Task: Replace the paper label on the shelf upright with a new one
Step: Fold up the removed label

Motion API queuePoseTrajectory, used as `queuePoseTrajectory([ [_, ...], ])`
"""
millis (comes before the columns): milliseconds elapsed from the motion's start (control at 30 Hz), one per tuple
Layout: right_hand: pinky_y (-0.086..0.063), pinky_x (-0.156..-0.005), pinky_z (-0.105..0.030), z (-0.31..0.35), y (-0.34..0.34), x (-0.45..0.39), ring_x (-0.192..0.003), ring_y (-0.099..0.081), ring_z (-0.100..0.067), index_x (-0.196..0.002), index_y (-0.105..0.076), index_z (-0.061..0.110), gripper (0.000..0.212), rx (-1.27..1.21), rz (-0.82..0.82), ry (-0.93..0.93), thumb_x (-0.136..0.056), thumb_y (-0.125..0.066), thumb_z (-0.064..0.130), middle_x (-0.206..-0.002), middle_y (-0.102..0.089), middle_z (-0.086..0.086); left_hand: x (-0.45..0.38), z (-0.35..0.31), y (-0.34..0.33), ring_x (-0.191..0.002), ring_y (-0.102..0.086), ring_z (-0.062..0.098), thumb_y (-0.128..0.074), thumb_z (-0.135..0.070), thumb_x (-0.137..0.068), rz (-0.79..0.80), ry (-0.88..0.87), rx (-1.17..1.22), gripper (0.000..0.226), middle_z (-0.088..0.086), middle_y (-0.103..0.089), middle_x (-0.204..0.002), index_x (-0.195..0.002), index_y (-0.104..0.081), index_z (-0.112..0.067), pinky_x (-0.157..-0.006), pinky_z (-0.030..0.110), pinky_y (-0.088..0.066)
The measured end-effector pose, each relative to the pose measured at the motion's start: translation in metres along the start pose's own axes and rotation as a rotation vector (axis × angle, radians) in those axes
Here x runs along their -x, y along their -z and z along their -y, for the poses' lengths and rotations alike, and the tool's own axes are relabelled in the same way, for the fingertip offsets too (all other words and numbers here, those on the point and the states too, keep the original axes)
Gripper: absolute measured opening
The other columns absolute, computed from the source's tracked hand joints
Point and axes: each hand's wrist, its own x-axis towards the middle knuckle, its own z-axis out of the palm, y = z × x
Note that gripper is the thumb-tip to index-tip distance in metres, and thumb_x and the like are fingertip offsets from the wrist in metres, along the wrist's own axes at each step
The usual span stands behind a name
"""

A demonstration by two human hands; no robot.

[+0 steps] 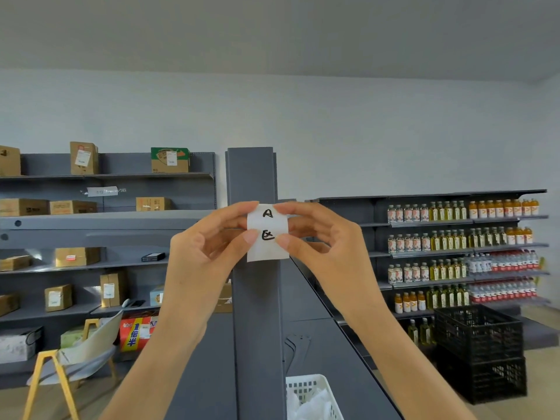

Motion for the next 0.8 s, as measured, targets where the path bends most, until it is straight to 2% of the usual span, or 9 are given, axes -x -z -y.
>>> queuePoseTrajectory([
  [167,-0.058,-0.078,-0.017,-0.001,-0.002,0.007,-0.082,-0.074,-0.006,-0.104,-0.078,0.025,0.029,0.043,-0.072,0.014,-0.082,-0.079,0.006,-0.089,-0.078,0.006,0.000,0.007,0.001,-0.088,-0.070,0.000,-0.071,-0.011,-0.083,-0.069,-0.134,-0.268,0.040,-0.016,-0.075,-0.090,-0.106,-0.065,-0.043,-0.081,0.015,-0.055],
  [300,-0.056,-0.073,-0.014,-0.001,-0.003,0.007,-0.082,-0.072,-0.006,-0.099,-0.081,0.022,0.024,0.065,-0.095,0.047,-0.081,-0.080,0.007,-0.090,-0.075,0.006,0.001,0.010,0.000,-0.090,-0.064,-0.002,-0.072,-0.010,-0.081,-0.083,-0.261,-0.412,0.041,-0.021,-0.067,-0.097,-0.110,-0.064,-0.039,-0.084,0.006,-0.047],
  [400,-0.056,-0.072,-0.012,-0.001,-0.003,0.007,-0.083,-0.072,-0.007,-0.098,-0.080,0.022,0.023,0.071,-0.111,0.079,-0.080,-0.080,0.008,-0.094,-0.073,0.004,0.003,0.012,-0.001,-0.093,-0.057,-0.001,-0.065,-0.031,-0.080,-0.065,-0.329,-0.510,0.034,-0.015,-0.063,-0.093,-0.114,-0.064,-0.034,-0.080,0.005,-0.044],
  [500,-0.056,-0.073,-0.013,0.000,-0.002,0.008,-0.085,-0.072,-0.009,-0.097,-0.079,0.026,0.023,0.076,-0.118,0.109,-0.080,-0.079,0.010,-0.094,-0.073,0.003,0.003,0.014,0.000,-0.095,-0.050,0.000,-0.056,-0.050,-0.076,-0.068,-0.336,-0.597,0.040,-0.011,-0.057,-0.093,-0.115,-0.061,-0.041,-0.070,0.011,-0.045],
  [567,-0.055,-0.072,-0.013,0.000,-0.001,0.008,-0.085,-0.069,-0.011,-0.096,-0.078,0.030,0.023,0.112,-0.126,0.130,-0.080,-0.079,0.013,-0.093,-0.073,0.004,0.002,0.013,0.000,-0.085,-0.046,0.006,-0.056,-0.052,-0.075,-0.081,-0.350,-0.618,0.038,-0.007,-0.054,-0.092,-0.112,-0.060,-0.043,-0.067,0.013,-0.041],
  [633,-0.053,-0.068,-0.014,0.001,-0.001,0.008,-0.084,-0.067,-0.012,-0.095,-0.077,0.033,0.020,0.139,-0.137,0.146,-0.079,-0.078,0.021,-0.090,-0.073,0.006,0.002,0.012,0.001,-0.079,-0.042,0.004,-0.056,-0.051,-0.075,-0.096,-0.373,-0.640,0.033,-0.008,-0.052,-0.094,-0.106,-0.062,-0.043,-0.067,0.013,-0.038],
  [733,-0.051,-0.063,-0.015,0.001,-0.002,0.008,-0.082,-0.066,-0.016,-0.092,-0.078,0.032,0.015,0.149,-0.144,0.152,-0.077,-0.075,0.031,-0.087,-0.073,0.007,0.003,0.009,0.002,-0.088,-0.049,0.006,-0.055,-0.052,-0.075,-0.090,-0.350,-0.619,0.024,-0.014,-0.052,-0.099,-0.096,-0.064,-0.045,-0.072,0.011,-0.038],
  [800,-0.050,-0.061,-0.017,0.000,-0.002,0.008,-0.082,-0.066,-0.017,-0.088,-0.080,0.030,0.010,0.158,-0.129,0.136,-0.079,-0.077,0.026,-0.086,-0.073,0.007,0.002,0.008,0.004,-0.093,-0.052,0.002,-0.054,-0.054,-0.075,-0.059,-0.304,-0.584,0.014,-0.023,-0.051,-0.099,-0.087,-0.060,-0.054,-0.074,0.011,-0.039],
])
